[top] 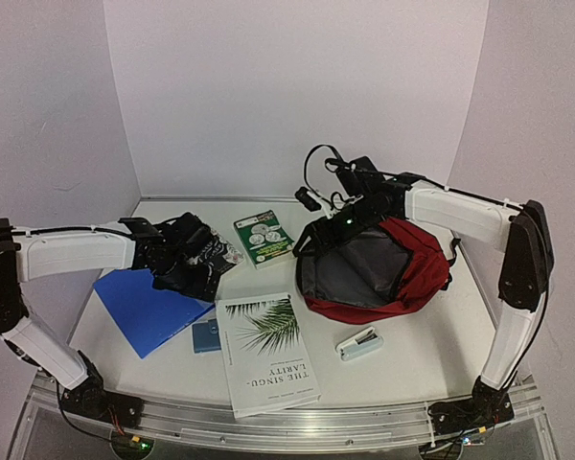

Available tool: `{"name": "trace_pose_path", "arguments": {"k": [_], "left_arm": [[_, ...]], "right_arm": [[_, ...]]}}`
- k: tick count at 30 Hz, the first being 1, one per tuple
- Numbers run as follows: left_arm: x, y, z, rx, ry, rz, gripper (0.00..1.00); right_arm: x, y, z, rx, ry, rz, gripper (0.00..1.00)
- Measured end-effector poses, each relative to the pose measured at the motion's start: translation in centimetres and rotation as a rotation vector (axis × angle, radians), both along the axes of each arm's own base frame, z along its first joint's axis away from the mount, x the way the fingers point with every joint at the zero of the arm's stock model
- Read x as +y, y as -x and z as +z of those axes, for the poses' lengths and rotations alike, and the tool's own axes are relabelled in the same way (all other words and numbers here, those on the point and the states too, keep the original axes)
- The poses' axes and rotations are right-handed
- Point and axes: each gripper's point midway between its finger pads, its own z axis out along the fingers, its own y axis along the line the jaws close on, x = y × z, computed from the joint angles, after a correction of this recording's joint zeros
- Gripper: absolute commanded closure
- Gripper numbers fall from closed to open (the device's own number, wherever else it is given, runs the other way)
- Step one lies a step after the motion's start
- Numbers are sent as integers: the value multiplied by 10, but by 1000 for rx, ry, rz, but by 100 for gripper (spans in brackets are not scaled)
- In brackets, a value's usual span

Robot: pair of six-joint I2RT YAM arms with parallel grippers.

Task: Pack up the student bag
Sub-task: Pick up the files from the center of the board.

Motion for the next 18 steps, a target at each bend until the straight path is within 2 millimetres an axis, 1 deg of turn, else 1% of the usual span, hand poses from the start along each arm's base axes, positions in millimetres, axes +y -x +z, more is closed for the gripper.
{"name": "trace_pose_path", "arguments": {"k": [2, 5, 7, 9, 13, 16, 18], "left_arm": [[18, 15, -9, 44, -83, 19, 1], [27, 28, -12, 72, -161, 13, 7], [32, 33, -13, 98, -255, 3, 11], [32, 33, -17, 116, -330, -13, 15], [35, 35, -35, 175, -415, -60, 20], [39, 32, -37, 185, -436, -95, 27], [36, 27, -37, 175, -433, -129, 29]], "right_arm": [[2, 5, -6, 14, -1, 12, 31], [3, 10, -17, 41, 9, 23, 31], [2, 12, -24, 54, 18, 23, 31], [1, 13, -29, 63, 25, 23, 31], [0, 13, -32, 63, 30, 21, 31], [-2, 14, -37, 67, 41, 17, 31], [-4, 15, -40, 70, 50, 13, 31]]}}
